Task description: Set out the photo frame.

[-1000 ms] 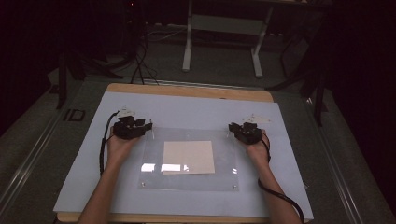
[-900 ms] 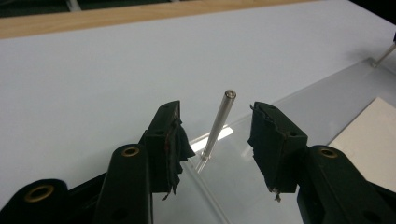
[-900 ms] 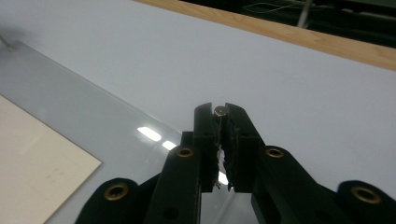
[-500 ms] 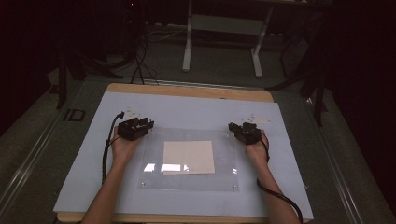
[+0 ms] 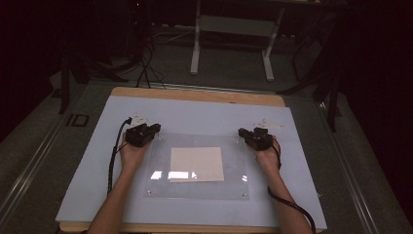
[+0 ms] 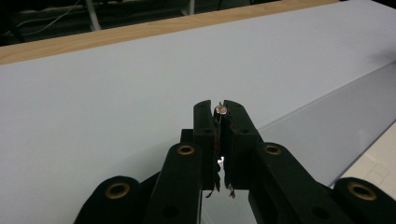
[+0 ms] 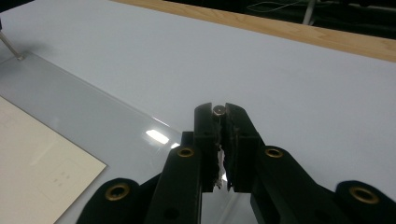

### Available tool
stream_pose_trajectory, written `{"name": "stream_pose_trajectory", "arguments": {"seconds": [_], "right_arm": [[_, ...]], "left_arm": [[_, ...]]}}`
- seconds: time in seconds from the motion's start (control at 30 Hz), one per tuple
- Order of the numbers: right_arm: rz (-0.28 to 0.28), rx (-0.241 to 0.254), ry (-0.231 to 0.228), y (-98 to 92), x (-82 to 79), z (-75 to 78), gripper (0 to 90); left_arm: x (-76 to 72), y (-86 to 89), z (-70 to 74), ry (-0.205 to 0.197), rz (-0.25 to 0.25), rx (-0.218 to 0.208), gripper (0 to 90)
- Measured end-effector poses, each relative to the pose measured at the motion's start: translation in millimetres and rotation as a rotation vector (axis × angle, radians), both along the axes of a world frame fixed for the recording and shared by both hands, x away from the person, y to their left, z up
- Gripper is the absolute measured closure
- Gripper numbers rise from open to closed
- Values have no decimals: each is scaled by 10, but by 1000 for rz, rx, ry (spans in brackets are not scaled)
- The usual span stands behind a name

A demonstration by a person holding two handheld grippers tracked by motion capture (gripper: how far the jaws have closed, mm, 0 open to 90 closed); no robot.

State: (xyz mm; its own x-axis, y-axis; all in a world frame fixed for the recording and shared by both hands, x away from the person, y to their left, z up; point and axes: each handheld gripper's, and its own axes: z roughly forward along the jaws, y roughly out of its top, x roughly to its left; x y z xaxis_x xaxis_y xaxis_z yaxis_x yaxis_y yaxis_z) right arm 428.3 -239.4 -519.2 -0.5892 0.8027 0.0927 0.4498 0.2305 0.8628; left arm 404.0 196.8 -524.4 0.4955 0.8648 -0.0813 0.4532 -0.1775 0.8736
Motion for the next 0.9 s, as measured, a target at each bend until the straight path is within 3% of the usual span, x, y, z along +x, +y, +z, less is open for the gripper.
{"name": "stream_pose_trajectory", "arguments": {"seconds": [0.13, 0.27, 0.53, 0.8, 0.9], "right_arm": [[3, 37, 26, -30, 22, -6, 839], [4, 34, 53, -27, 45, 19, 839], [12, 52, 121, -45, 132, 59, 834], [0, 91, 174, -54, 258, 60, 841], [-1, 80, 177, -47, 290, 69, 849]], "left_arm": [[13, 26, -4, 8, -11, -17, 850], [29, 42, -6, 19, -16, -28, 850], [126, 115, -16, 89, -35, -115, 834], [283, 116, 21, 146, -48, -106, 849], [345, 96, 56, 176, -40, -90, 856]]}}
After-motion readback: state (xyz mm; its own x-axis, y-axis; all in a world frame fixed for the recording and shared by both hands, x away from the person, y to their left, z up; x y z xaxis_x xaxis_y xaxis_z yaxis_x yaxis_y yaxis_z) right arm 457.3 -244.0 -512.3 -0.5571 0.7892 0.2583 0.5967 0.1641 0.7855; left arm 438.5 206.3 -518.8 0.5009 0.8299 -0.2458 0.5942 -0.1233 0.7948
